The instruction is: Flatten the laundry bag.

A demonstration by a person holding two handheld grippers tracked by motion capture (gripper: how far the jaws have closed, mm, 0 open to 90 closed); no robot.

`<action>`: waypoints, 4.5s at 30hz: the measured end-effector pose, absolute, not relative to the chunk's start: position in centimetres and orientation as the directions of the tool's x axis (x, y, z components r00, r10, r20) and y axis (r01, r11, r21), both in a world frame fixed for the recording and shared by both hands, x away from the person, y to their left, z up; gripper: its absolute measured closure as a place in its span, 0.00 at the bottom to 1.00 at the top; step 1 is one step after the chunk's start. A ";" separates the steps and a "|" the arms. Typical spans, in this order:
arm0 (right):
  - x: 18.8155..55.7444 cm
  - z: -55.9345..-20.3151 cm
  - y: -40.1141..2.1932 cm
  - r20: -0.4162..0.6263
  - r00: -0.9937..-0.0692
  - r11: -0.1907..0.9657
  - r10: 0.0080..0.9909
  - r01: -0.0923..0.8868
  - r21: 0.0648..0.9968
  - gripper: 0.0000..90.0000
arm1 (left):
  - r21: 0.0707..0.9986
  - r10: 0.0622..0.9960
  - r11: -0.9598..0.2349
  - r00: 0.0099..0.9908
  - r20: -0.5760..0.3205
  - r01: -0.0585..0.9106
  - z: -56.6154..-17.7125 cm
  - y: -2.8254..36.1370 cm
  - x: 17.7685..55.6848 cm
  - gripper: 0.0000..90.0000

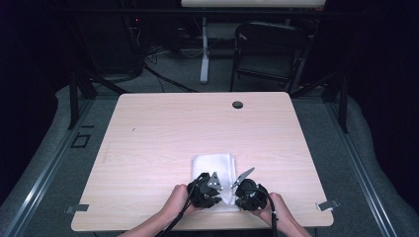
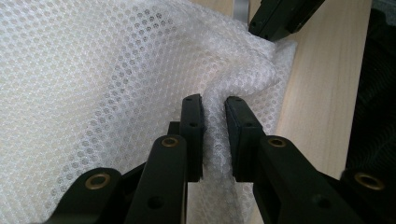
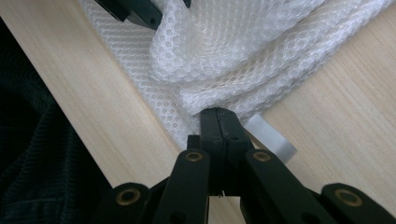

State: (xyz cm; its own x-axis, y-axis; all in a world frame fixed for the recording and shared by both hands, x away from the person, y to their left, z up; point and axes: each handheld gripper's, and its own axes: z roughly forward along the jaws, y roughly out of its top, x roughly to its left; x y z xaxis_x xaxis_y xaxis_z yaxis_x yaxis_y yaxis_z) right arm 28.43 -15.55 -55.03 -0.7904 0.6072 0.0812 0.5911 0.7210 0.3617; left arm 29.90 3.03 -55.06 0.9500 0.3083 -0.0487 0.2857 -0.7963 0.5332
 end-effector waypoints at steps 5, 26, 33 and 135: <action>28.5 -55.1 -15.7 0.090 -0.784 0.715 0.614 0.601 0.357 1.00 | 0.545 0.311 -0.788 0.949 -0.046 0.285 -54.7 3.2 29.9 0.87; 28.4 -55.2 -15.7 0.084 -0.784 0.715 0.615 0.600 0.360 1.00 | 0.578 0.325 -0.766 0.945 -0.028 0.281 -53.9 3.6 29.6 0.89; 28.4 -53.9 -15.6 0.111 -0.790 0.675 0.602 0.579 0.457 1.00 | 0.581 0.315 -0.769 0.949 -0.020 0.268 -54.0 3.3 29.5 0.91; 29.1 -55.2 -15.5 0.052 -0.754 0.684 0.655 0.621 0.383 1.00 | 0.678 0.490 -0.648 0.871 0.021 0.348 -51.0 12.3 29.9 0.93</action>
State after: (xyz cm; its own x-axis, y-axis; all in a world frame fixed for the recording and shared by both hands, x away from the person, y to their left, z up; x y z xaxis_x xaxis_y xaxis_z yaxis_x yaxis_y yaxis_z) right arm 29.06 -15.48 -55.22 -0.7540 0.6547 0.0524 0.6206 0.6840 0.3834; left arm 29.87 12.29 -51.04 0.8713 0.4903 0.0214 0.3479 -0.6479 0.6776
